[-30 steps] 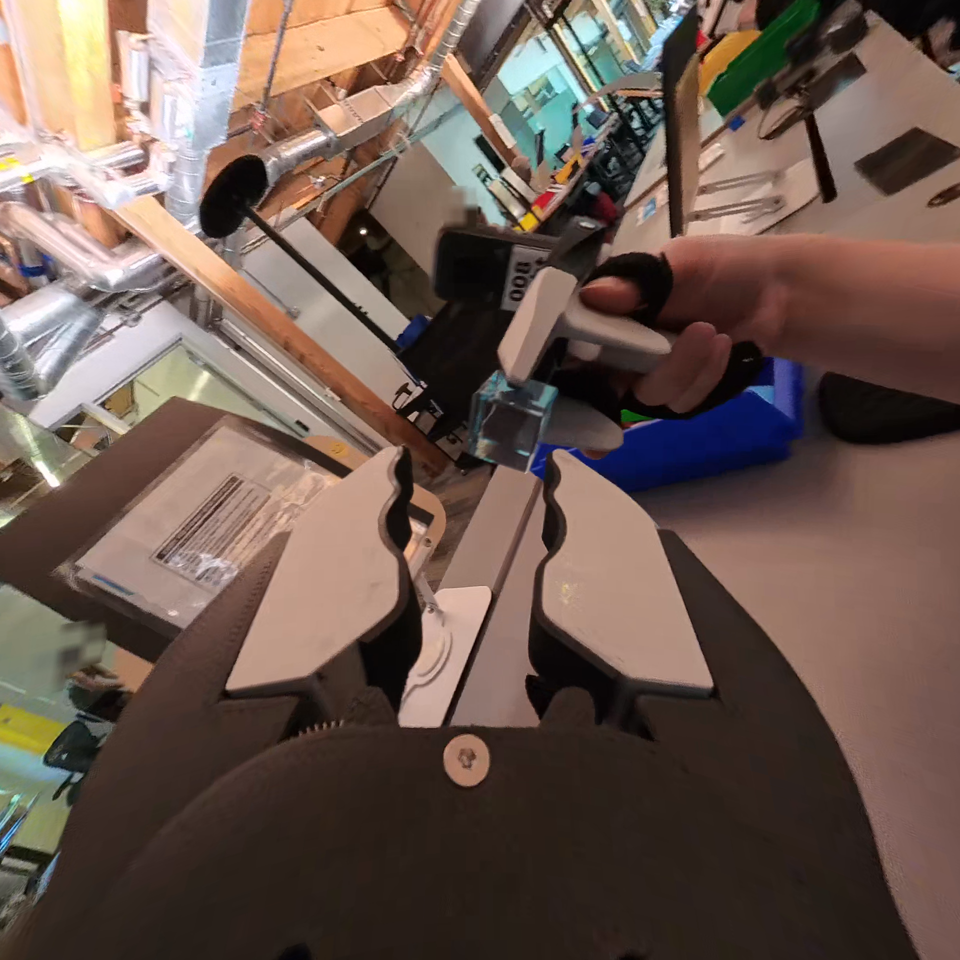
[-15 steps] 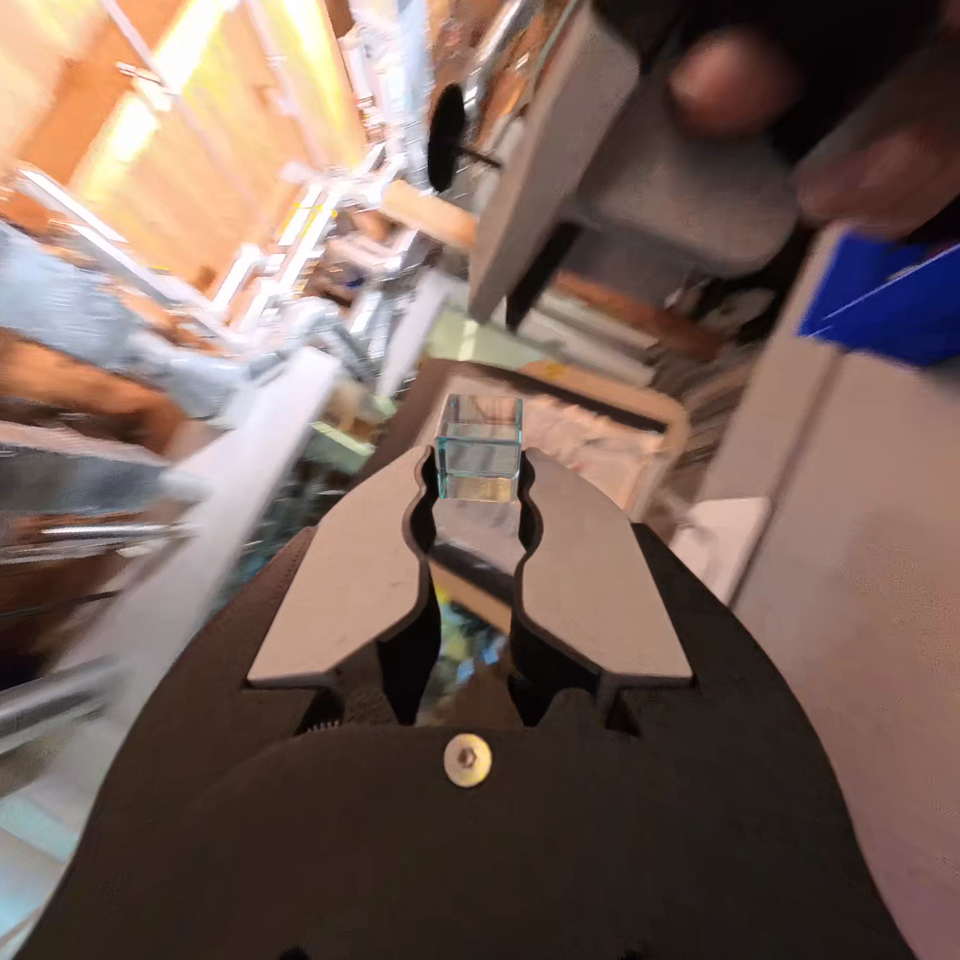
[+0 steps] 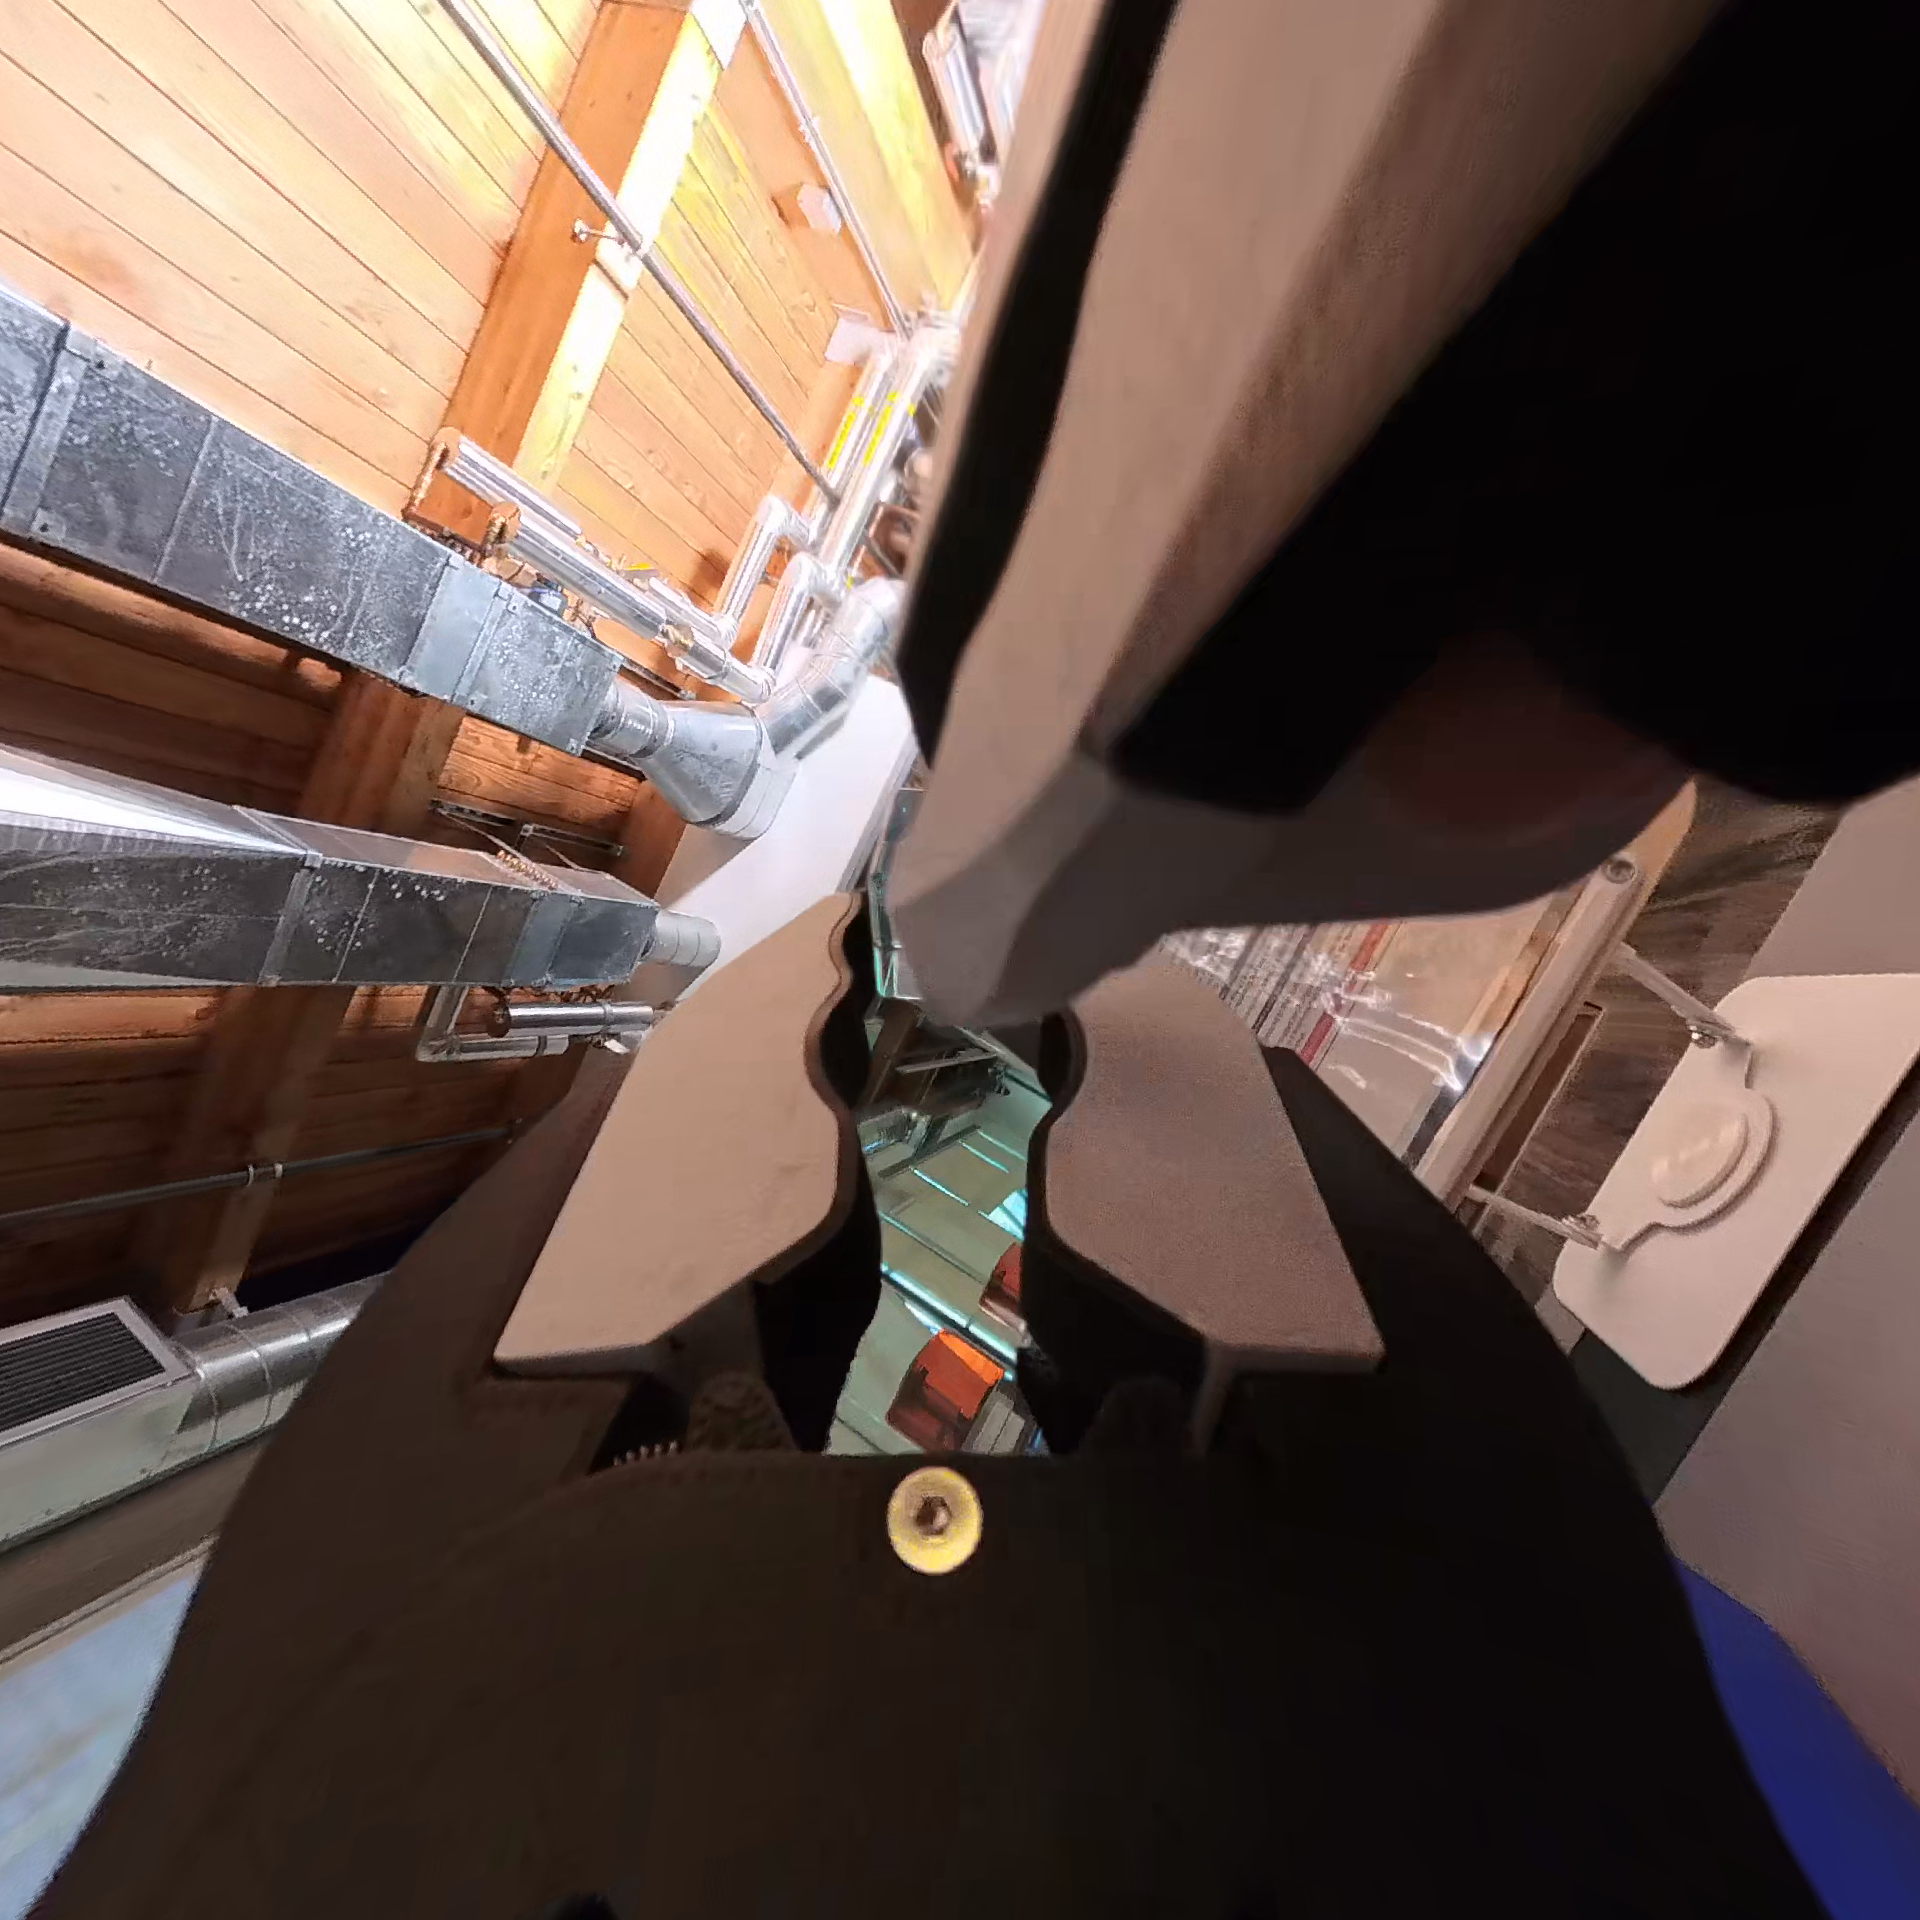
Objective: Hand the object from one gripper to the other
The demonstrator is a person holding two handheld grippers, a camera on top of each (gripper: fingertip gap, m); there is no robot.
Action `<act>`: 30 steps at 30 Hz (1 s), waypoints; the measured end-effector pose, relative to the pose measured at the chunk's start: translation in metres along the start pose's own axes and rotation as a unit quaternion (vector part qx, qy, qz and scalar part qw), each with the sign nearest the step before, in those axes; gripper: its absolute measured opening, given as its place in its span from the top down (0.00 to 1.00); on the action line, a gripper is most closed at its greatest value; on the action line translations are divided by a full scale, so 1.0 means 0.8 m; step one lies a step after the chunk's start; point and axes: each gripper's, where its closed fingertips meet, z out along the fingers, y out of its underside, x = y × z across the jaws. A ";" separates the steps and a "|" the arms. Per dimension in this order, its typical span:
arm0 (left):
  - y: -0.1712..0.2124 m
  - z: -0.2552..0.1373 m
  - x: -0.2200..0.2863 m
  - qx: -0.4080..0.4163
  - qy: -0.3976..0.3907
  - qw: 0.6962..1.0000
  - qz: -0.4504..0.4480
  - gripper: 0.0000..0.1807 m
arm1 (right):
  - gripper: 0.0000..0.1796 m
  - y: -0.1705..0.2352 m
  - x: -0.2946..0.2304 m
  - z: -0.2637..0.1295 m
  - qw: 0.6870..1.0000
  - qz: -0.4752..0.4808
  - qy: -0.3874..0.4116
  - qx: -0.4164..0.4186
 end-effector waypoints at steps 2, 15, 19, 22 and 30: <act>-0.009 -0.002 0.010 0.019 0.017 1.000 0.003 0.85 | 0.82 0.010 0.011 0.001 1.000 0.014 0.017 -0.008; -0.092 -0.079 0.042 0.182 0.348 0.896 -0.210 0.70 | 0.84 0.048 -0.009 -0.124 0.816 0.355 -0.443 -0.112; -0.121 -0.112 0.080 0.212 0.444 0.842 -0.219 0.72 | 0.84 0.056 -0.035 -0.154 0.771 0.347 -0.509 -0.162; -0.127 -0.116 0.108 0.200 0.471 0.834 -0.207 0.70 | 0.85 0.059 -0.049 -0.160 0.754 0.336 -0.534 -0.181; -0.138 -0.115 0.130 0.216 0.461 0.839 -0.190 0.74 | 0.85 0.068 -0.066 -0.160 0.740 0.326 -0.543 -0.227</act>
